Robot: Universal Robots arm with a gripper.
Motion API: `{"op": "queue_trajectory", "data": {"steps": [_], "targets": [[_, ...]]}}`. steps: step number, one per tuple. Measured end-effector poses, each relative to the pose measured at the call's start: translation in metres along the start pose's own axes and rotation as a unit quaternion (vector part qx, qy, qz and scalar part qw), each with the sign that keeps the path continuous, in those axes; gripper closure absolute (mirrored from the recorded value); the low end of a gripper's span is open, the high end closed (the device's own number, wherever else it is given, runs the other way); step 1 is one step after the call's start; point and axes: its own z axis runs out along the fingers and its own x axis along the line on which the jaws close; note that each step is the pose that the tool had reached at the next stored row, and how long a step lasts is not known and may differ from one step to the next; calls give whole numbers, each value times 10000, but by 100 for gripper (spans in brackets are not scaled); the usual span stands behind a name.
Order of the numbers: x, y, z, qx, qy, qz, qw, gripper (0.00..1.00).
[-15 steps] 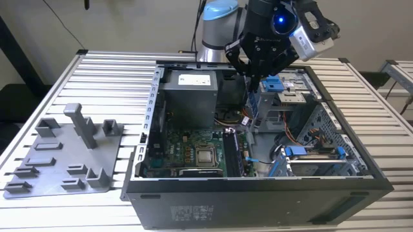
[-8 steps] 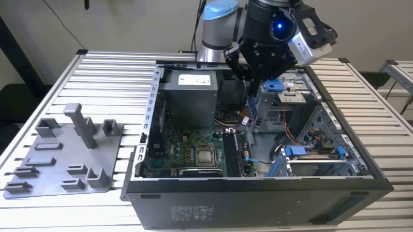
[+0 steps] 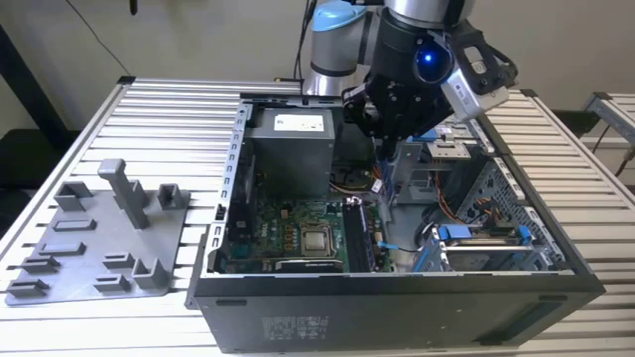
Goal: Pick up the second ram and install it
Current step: 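Insert the second ram into the second slot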
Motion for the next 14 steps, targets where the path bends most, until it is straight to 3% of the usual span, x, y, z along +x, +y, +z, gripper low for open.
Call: {"op": "queue_trajectory", "data": {"steps": [4,14], "targets": [[14,-41,71,1,8,0,10000,87],[34,-52,252,1,10,-38,10000,87]]}}
